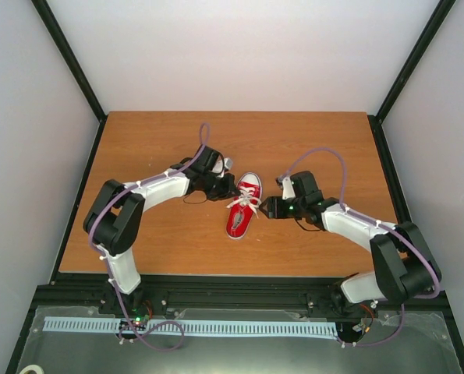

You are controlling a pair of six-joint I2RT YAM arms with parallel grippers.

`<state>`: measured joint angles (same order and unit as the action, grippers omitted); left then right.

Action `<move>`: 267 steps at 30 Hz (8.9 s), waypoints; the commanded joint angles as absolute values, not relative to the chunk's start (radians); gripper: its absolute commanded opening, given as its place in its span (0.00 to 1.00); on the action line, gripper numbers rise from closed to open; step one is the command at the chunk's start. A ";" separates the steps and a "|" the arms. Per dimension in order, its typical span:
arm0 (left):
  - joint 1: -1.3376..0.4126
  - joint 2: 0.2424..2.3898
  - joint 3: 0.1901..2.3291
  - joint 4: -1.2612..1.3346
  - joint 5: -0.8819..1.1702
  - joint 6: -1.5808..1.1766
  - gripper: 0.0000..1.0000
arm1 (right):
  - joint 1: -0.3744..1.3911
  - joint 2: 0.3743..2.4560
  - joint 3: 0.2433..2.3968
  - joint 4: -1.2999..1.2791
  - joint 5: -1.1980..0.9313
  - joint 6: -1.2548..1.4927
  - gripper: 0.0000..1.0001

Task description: Tie the shoes

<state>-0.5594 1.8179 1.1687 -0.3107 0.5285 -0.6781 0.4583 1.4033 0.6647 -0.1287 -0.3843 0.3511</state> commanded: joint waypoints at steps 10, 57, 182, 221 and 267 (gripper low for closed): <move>-0.564 1.760 1.144 -0.275 0.481 -0.696 0.01 | 0.420 1.527 0.719 -0.058 -0.400 0.641 0.59; -0.552 1.736 1.064 -0.267 0.374 -0.783 0.01 | 0.391 1.624 0.735 0.031 -0.390 0.648 0.03; -0.503 1.627 0.994 -0.186 0.468 -0.346 0.47 | 0.597 1.681 0.983 -0.284 -0.304 0.167 0.20; -0.506 1.782 0.948 0.016 0.615 -0.417 0.56 | 0.598 1.480 0.782 -0.333 -0.356 0.245 0.03; -0.459 1.573 0.750 -0.218 0.385 -0.492 0.01 | 0.598 1.511 0.770 -0.313 -0.344 0.248 0.03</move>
<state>-0.4732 1.6161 0.7704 -0.1474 0.4408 -0.4747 0.5900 1.5063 0.7803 -0.3359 -0.3511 0.2375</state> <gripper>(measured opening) 0.032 0.028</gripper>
